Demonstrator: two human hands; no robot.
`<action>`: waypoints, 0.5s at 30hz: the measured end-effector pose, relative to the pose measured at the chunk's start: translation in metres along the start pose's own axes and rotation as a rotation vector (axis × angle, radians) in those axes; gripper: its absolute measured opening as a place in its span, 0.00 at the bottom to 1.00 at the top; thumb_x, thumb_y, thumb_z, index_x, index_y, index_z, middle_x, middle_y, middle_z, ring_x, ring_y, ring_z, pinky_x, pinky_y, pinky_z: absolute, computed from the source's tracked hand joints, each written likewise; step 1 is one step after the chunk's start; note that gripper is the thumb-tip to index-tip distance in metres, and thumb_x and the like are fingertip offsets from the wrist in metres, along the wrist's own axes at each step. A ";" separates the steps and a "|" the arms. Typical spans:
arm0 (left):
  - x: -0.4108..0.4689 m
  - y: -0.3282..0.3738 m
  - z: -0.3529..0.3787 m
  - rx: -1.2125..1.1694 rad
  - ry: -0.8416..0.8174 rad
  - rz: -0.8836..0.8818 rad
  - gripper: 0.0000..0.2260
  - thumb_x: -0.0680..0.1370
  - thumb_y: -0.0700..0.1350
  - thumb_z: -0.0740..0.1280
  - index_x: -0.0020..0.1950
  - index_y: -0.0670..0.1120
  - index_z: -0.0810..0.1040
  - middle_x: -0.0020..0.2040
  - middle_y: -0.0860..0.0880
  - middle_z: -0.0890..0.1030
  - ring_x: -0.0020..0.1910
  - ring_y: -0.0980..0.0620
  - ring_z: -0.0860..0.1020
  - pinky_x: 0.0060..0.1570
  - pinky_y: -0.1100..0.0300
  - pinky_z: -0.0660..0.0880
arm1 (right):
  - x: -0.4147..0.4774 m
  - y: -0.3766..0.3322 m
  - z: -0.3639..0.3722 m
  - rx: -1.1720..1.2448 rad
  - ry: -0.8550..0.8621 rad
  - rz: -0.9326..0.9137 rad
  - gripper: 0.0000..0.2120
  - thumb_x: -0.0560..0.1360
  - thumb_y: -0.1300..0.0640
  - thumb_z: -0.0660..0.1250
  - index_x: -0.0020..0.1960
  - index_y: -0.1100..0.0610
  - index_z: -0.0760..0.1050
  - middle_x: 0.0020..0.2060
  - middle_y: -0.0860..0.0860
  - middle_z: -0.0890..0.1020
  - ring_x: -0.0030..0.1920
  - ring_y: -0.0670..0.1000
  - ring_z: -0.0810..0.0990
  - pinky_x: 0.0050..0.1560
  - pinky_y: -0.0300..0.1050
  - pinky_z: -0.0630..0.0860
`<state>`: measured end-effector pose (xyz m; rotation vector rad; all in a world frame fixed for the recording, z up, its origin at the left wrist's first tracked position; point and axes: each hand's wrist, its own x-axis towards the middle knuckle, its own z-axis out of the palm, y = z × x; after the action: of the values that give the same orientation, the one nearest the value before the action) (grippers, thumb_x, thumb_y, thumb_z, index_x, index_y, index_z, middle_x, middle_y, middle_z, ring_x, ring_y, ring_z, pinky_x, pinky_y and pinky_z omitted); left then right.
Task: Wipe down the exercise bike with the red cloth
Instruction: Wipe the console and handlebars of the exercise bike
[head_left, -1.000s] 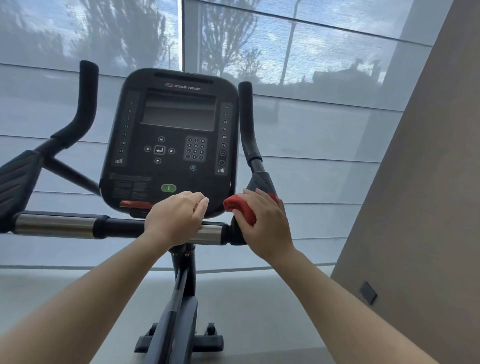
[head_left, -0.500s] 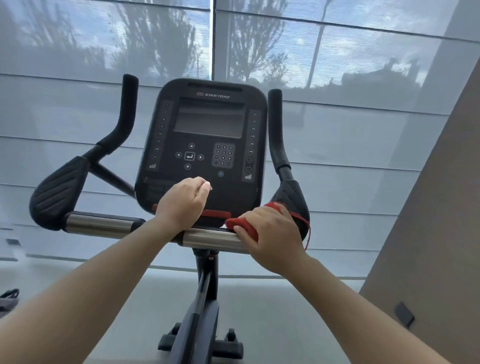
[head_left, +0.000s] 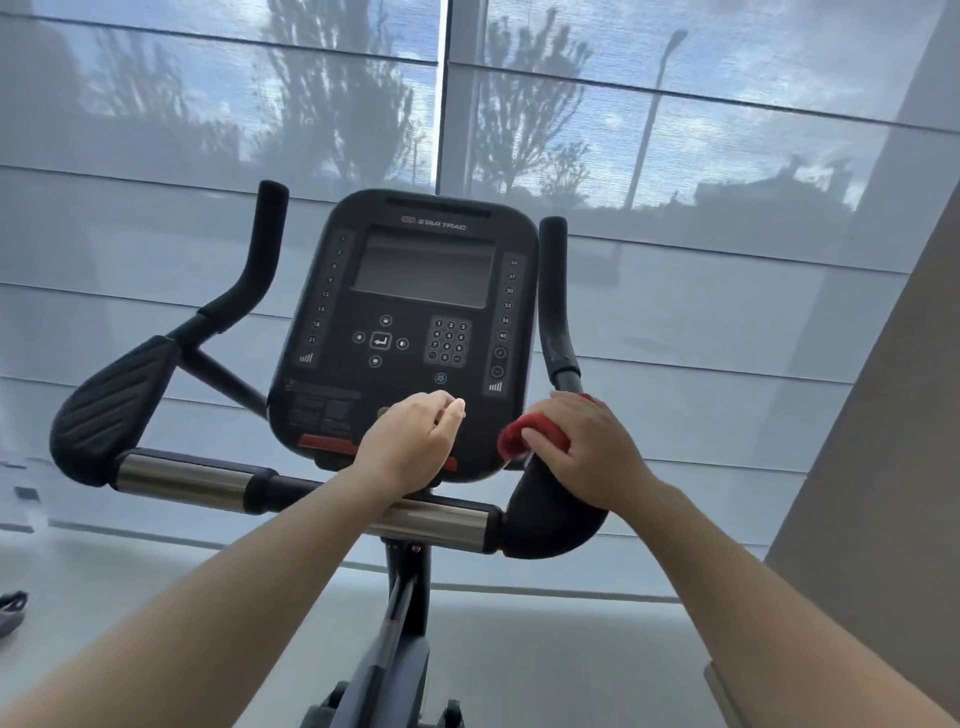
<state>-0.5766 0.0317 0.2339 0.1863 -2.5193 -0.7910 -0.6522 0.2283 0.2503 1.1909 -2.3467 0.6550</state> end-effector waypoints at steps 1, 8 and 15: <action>0.000 0.002 0.005 0.001 -0.015 -0.002 0.16 0.82 0.52 0.52 0.53 0.47 0.77 0.50 0.48 0.79 0.52 0.49 0.76 0.54 0.50 0.72 | -0.003 -0.001 0.001 -0.002 -0.008 -0.004 0.04 0.75 0.53 0.63 0.46 0.48 0.77 0.42 0.39 0.78 0.51 0.45 0.75 0.62 0.50 0.66; -0.001 -0.005 0.018 0.037 0.033 0.022 0.16 0.81 0.52 0.52 0.49 0.46 0.77 0.46 0.49 0.79 0.47 0.50 0.75 0.47 0.53 0.72 | -0.028 0.001 0.005 0.022 -0.029 -0.076 0.09 0.77 0.51 0.60 0.53 0.47 0.77 0.55 0.41 0.80 0.64 0.44 0.71 0.68 0.43 0.60; -0.004 -0.003 0.018 0.077 0.032 0.021 0.17 0.81 0.52 0.52 0.48 0.45 0.77 0.43 0.49 0.79 0.44 0.50 0.76 0.44 0.52 0.73 | -0.031 -0.012 0.012 0.033 0.051 -0.014 0.08 0.77 0.51 0.61 0.48 0.45 0.79 0.49 0.38 0.81 0.59 0.42 0.73 0.65 0.41 0.62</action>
<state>-0.5818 0.0397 0.2173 0.1961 -2.5191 -0.6785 -0.6275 0.2346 0.2262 1.1898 -2.2917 0.7129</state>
